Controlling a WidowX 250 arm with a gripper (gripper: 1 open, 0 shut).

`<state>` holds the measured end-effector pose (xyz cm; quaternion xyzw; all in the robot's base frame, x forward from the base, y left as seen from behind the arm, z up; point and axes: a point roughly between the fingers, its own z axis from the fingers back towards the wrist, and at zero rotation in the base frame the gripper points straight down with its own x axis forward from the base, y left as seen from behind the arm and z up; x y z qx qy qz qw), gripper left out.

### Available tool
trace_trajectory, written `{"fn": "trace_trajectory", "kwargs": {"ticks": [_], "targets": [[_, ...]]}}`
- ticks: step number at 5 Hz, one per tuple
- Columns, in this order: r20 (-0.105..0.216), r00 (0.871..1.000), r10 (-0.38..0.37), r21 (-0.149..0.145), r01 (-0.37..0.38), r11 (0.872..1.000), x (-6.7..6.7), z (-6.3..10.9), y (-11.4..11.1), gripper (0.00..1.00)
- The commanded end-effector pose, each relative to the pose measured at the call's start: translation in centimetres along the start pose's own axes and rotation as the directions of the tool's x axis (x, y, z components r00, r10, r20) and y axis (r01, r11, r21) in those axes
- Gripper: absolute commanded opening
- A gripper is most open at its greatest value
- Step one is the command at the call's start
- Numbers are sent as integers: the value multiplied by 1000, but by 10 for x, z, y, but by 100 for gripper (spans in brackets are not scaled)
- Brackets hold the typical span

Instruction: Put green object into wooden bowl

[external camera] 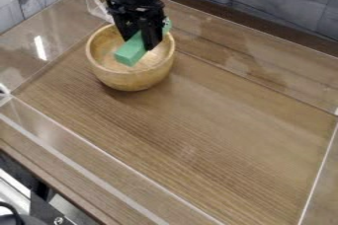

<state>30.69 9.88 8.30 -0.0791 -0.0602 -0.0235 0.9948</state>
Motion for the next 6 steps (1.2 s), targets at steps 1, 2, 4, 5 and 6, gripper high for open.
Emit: {"fn": "trace_trajectory", "kwargs": {"ticks": [1,2,4,5,6], "targets": [[95,995,28,32,-31,999,10,28,1,0],[108,992,72,27,-75,997,9,31,-11,0],[113,990,88,21,-91,996,9,31,-8,0],[112,991,77,16,-79,997,10,31,6,0],[110,992,55,10,-57,998,5,34,17,0]]}}
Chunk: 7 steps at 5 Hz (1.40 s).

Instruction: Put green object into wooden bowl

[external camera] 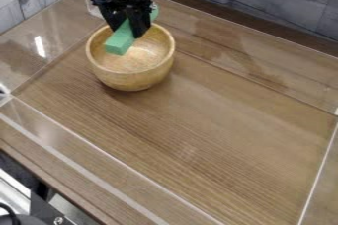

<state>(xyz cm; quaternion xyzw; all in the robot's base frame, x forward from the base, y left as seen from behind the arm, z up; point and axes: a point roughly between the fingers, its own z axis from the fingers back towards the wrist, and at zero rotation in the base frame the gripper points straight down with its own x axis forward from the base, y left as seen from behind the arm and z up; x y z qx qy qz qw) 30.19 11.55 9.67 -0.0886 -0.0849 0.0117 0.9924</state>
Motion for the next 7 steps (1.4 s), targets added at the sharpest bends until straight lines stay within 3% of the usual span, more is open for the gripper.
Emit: {"fn": "trace_trajectory", "kwargs": {"ticks": [1,4,6,7], "targets": [[47,998,-33,22,32,999,8,19,-12,100],[32,999,-41,41,40,998,8,18,-41,100],[38,994,-105,42,104,994,34,7,-14,100],[48,991,-121,42,119,992,36,6,-14,100]]}}
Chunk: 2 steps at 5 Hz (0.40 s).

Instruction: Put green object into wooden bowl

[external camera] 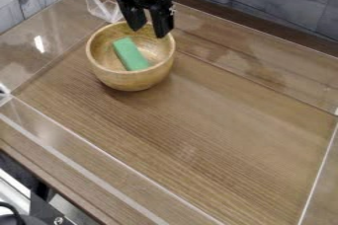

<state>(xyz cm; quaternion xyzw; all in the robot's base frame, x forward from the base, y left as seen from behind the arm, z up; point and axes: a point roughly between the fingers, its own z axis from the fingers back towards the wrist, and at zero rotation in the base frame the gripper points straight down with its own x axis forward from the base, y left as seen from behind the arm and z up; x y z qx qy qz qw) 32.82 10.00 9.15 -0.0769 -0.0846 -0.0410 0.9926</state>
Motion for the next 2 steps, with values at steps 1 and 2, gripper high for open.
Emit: {"fn": "trace_trajectory", "kwargs": {"ticks": [1,2], "targets": [[67,997,-27,29,25,999,13,16,-1,100],[82,996,18,39,-21,999,13,20,0,100]]}}
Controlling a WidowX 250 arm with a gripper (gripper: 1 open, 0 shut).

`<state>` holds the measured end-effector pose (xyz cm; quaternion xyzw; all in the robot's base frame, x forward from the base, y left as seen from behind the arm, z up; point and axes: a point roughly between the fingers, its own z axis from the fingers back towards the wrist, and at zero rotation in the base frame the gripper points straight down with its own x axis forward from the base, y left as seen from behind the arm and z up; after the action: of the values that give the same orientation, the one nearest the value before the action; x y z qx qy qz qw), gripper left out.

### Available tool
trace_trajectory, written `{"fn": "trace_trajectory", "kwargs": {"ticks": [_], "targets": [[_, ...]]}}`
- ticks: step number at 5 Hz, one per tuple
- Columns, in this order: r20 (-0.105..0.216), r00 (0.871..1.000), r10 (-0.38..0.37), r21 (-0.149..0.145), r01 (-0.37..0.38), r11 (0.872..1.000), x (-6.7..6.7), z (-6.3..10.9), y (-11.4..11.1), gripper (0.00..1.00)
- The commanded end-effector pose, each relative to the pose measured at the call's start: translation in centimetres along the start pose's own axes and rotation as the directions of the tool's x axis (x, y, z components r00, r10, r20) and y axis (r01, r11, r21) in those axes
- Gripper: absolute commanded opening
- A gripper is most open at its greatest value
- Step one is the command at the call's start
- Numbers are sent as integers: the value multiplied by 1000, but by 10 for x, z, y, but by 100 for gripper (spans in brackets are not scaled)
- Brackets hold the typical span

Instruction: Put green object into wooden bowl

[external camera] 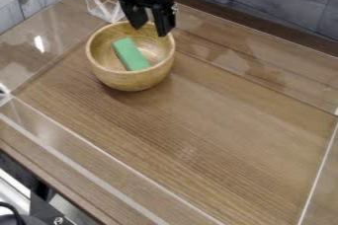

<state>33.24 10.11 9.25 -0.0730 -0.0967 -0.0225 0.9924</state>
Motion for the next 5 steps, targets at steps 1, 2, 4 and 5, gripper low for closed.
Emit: {"fn": "trace_trajectory", "kwargs": {"ticks": [1,2,4,5], "targets": [[68,997,24,37,-27,999,8,22,-1,100],[63,997,-34,27,32,999,5,37,6,100],[62,995,-74,21,73,997,6,59,18,100],[52,997,-56,7,56,998,5,55,23,100]]}}
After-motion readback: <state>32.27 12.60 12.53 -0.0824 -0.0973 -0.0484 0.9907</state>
